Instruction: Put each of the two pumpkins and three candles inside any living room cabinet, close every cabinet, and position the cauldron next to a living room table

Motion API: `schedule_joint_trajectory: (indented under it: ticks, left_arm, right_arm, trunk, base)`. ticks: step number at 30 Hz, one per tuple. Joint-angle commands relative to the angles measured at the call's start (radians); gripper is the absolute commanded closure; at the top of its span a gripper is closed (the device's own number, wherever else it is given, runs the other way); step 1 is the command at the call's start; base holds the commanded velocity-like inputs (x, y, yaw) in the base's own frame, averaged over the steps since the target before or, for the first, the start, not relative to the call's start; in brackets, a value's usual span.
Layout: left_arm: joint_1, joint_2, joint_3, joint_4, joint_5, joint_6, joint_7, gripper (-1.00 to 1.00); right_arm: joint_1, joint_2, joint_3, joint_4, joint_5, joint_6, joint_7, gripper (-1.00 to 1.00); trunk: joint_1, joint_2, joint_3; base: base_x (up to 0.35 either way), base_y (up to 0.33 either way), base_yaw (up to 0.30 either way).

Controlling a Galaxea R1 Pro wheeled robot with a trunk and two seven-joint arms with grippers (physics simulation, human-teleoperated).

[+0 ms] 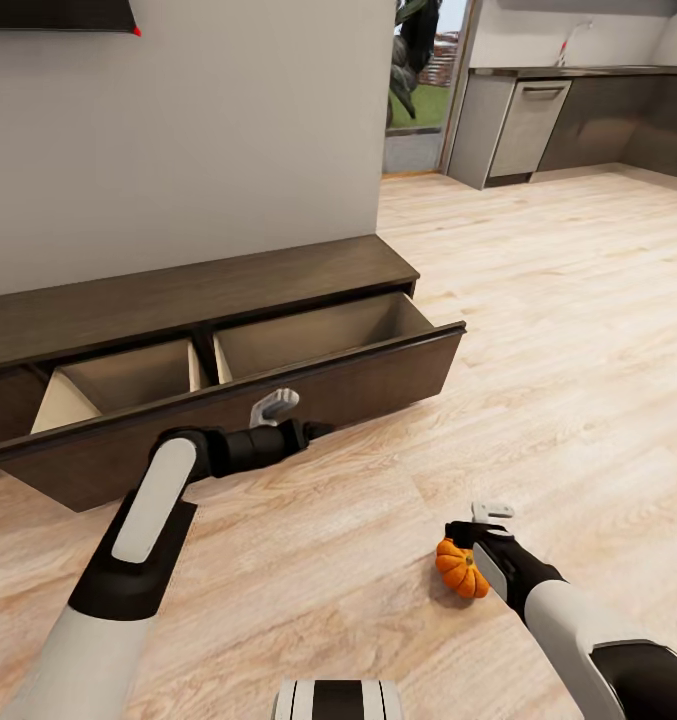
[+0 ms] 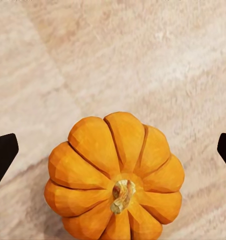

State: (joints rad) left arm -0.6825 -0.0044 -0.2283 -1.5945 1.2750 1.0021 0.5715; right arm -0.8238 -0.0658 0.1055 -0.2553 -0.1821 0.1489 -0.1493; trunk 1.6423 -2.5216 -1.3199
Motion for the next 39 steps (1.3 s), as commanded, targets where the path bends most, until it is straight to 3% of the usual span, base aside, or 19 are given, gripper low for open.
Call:
schedule_joint_trajectory:
  ticks: [1,5,9,17,29,33,34,39]
  left_arm:
    - [-0.001,0.006,0.0,-0.002,0.023,0.001,0.011,-1.0]
    - [-0.002,0.02,0.011,0.002,0.045,0.0,0.013,-1.0]
    - [-0.002,0.005,0.01,0.002,0.039,0.0,0.013,-1.0]
    - [-0.002,0.012,0.009,0.002,0.037,0.0,0.011,-1.0]
    - [-0.002,0.012,0.007,0.002,0.035,0.0,0.013,-1.0]
    - [-0.002,0.013,0.007,0.002,0.035,0.0,0.013,-1.0]
    - [-0.002,0.013,0.007,0.002,0.035,0.0,0.013,-1.0]
    - [-0.002,0.014,0.007,0.002,0.035,0.0,0.013,-1.0]
  right_arm:
    - [0.0,0.0,0.008,-0.003,-0.01,0.006,-0.006,-1.0]
    - [-0.001,-0.009,0.01,-0.015,-0.009,-0.005,0.006,-1.0]
    - [-0.003,0.008,0.016,-0.015,-0.008,0.0,-0.007,-1.0]
    - [-0.003,0.01,0.019,-0.016,-0.005,0.006,-0.037,-1.0]
    - [-0.003,0.012,0.02,-0.018,0.0,0.005,-0.04,-1.0]
    - [-0.003,0.015,0.034,-0.017,0.018,0.003,-0.062,-1.0]
    - [-0.003,0.018,0.037,-0.017,0.034,0.0,-0.108,-1.0]
    - [-0.003,0.043,0.041,-0.016,0.053,-0.012,-0.183,-1.0]
  trunk:
    - [0.0,0.0,-0.001]
    - [0.0,0.0,-0.001]
    - [0.0,0.0,-0.001]
    - [0.0,0.0,-0.001]
    - [0.005,-0.003,-0.047]
    - [0.007,-0.004,-0.063]
    - [0.007,-0.004,-0.066]
    - [0.008,-0.004,-0.07]
  base:
    - [0.0,0.0,0.0]
    - [0.0,0.0,0.0]
    - [0.0,0.0,0.0]
    - [0.0,0.0,0.0]
    - [0.0,0.0,0.0]
    - [0.0,0.0,0.0]
    - [0.0,0.0,0.0]
    - [0.0,0.0,0.0]
